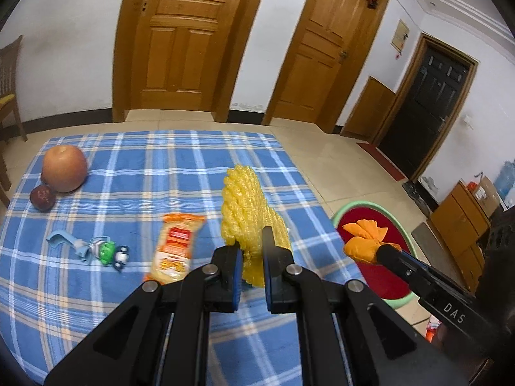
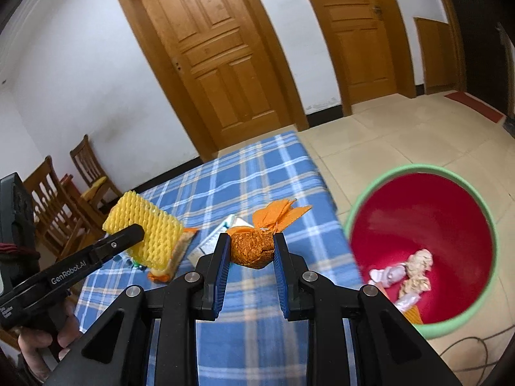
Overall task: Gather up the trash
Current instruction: 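Carry foam net and orange peel over the red bin and release both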
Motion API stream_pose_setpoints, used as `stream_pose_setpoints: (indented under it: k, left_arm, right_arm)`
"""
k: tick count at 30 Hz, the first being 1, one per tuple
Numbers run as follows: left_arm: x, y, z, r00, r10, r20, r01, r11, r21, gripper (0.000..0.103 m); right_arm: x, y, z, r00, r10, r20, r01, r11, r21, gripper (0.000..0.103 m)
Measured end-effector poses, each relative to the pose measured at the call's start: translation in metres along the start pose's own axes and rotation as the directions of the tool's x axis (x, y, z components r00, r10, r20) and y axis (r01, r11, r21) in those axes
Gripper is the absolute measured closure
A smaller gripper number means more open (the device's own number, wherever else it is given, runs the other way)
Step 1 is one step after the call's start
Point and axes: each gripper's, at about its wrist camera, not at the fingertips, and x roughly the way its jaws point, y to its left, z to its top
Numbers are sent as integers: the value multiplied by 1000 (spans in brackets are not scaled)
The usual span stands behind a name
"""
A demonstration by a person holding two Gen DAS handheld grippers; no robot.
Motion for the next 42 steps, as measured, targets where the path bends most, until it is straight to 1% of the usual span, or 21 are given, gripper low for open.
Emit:
stream_pose_setpoints:
  k: [8,15,22,31,36,42]
  left_arm:
    - [13,-40,-7,998,-44,-47,47,997,58,94]
    - [25,-78,-17,993,-76,-89,87,989,121,94]
    - [47,-108,-25,984,-98,-147,122,979,166,94]
    - [74,-141,-30,974,-116,-194,156,966,206,94]
    - [90,-157,-35,967,-123,-223,176,955,240,94]
    - [105,-166,-38,961,-119,-248,183,950,253,94]
  right_arm:
    - [-26,-34,-5,998,-55,28,53,996,68,77]
    - [-45,-72,-11,994,-99,45,92,985,145,77]
    - [-54,-103,-19,987,-154,48,141,969,201,77]
    - [-56,-151,-26,977,-212,30,195,940,280,76]
    - [-49,-170,-32,977,-213,-1,203,928,314,74]
    - [-43,-177,-35,979,-202,-21,198,926,321,69]
